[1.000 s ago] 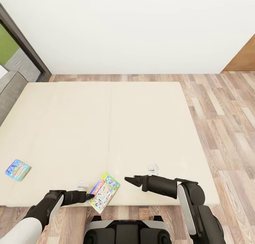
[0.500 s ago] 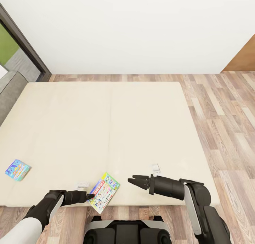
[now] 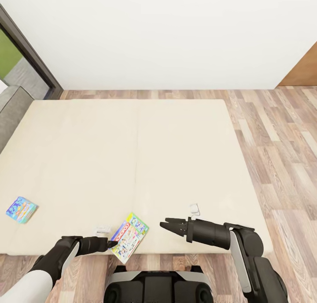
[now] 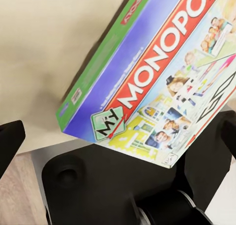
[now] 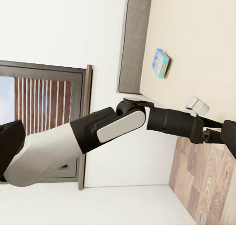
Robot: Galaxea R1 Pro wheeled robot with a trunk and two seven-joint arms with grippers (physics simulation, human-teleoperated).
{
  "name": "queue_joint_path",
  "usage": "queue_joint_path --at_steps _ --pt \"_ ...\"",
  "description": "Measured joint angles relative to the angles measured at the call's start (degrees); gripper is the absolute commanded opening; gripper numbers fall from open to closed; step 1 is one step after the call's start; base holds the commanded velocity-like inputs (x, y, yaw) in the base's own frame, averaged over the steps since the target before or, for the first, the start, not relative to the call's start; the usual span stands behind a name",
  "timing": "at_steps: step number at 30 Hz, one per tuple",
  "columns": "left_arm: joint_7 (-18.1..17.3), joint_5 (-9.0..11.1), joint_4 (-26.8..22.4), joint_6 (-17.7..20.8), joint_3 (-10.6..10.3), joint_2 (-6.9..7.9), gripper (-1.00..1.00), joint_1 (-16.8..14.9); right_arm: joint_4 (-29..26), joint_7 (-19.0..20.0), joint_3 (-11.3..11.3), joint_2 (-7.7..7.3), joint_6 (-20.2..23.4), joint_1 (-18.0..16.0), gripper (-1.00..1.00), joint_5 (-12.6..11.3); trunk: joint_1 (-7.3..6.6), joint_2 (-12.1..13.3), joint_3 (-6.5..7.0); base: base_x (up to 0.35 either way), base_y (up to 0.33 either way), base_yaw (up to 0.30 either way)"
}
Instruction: Put all the toys in the child's room - the three board games (two on the bed and one on the table), the two jigsaw puzzles on the table, and the tennis ball on the table - inside the toy box on the table in the child's room.
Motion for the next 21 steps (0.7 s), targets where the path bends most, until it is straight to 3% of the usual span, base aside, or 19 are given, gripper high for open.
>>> queue_joint_path --at_steps 21 --pt "0.01 0.0 0.0 -0.04 -0.06 -0.01 1.0 0.0 0.0 0.11 0.07 0.04 0.0 0.06 1.0 0.02 0.0 0.0 -1.96 0.001 0.0 0.0"
